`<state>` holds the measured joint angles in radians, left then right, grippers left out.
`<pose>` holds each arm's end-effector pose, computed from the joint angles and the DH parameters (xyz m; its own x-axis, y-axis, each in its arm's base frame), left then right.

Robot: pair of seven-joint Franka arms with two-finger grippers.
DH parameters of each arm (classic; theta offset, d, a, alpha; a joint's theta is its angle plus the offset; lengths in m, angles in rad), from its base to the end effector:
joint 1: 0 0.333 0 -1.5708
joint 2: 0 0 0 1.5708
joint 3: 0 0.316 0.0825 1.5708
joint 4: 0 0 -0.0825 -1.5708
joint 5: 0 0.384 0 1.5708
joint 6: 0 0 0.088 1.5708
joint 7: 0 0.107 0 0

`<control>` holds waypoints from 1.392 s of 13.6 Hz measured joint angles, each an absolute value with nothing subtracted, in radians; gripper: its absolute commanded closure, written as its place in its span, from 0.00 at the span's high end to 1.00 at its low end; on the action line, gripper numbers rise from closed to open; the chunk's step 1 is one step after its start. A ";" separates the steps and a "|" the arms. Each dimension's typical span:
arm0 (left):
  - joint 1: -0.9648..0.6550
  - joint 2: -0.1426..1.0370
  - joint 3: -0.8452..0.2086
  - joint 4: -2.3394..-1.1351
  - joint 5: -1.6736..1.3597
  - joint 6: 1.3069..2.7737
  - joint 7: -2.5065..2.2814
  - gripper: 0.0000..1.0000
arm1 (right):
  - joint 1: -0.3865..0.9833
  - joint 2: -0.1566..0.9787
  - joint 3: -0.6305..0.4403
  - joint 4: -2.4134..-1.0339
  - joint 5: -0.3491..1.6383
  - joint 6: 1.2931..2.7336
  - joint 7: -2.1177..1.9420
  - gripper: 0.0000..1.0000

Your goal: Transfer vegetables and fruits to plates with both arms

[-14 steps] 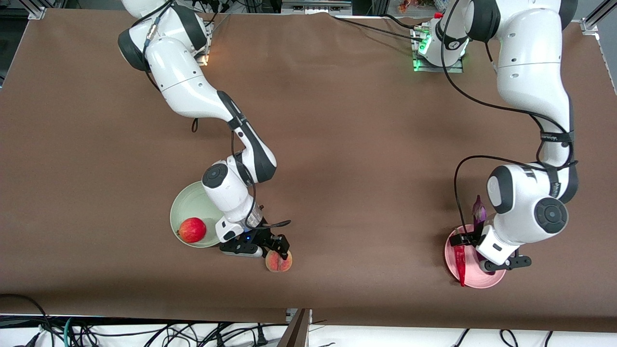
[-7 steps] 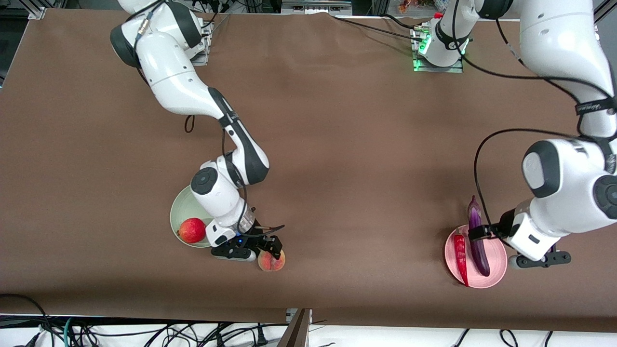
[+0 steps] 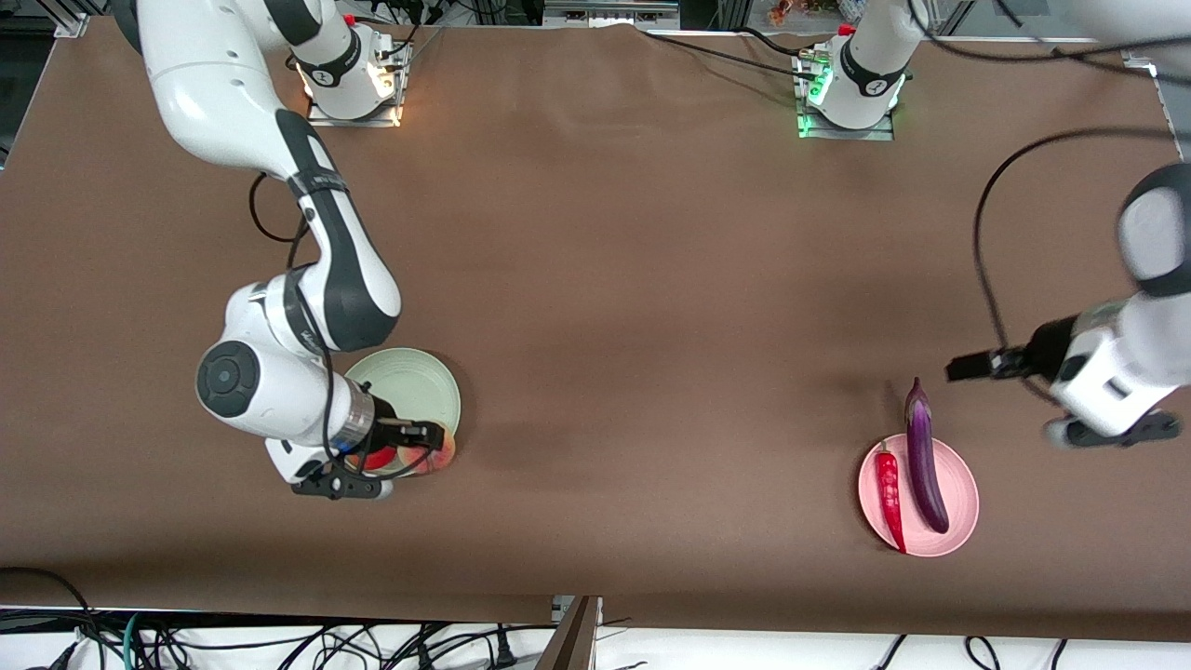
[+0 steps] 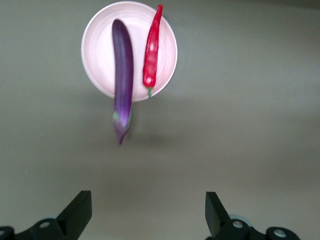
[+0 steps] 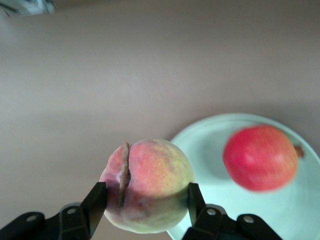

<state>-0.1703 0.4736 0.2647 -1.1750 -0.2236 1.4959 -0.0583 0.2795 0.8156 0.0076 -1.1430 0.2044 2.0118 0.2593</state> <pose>0.6768 -0.0026 0.5179 0.9820 0.1232 -0.1430 0.1375 -0.9859 0.0952 0.7331 0.2271 0.3197 0.9984 -0.0566 -0.0066 -0.0568 -0.9785 -0.1983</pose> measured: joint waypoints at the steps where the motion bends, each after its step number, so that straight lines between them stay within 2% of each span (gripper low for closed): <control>1: -0.167 0.430 0.264 -1.179 -0.197 1.471 -0.058 1.00 | 0.281 0.791 0.008 -1.207 0.204 2.013 0.258 1.00; 4: -0.167 0.316 0.260 -1.236 -0.133 1.433 -0.058 1.00 | 0.276 0.768 -0.001 -1.314 0.204 2.018 0.257 1.00; 6: -0.166 0.255 0.255 -1.302 -0.130 1.429 -0.055 1.00 | 0.251 0.766 -0.008 -1.328 0.204 2.016 0.253 1.00; 10: -0.162 0.194 0.166 -1.423 -0.070 1.430 -0.056 1.00 | 0.191 0.724 -0.018 -1.318 0.183 2.002 0.227 1.00; 14: -0.148 0.190 0.156 -1.447 -0.069 1.437 -0.055 1.00 | 0.186 0.560 -0.022 -1.316 0.129 1.842 0.219 1.00; 19: -0.112 0.172 0.150 -1.452 -0.069 1.475 -0.055 1.00 | 0.183 0.268 -0.129 -1.411 0.125 1.652 0.080 1.00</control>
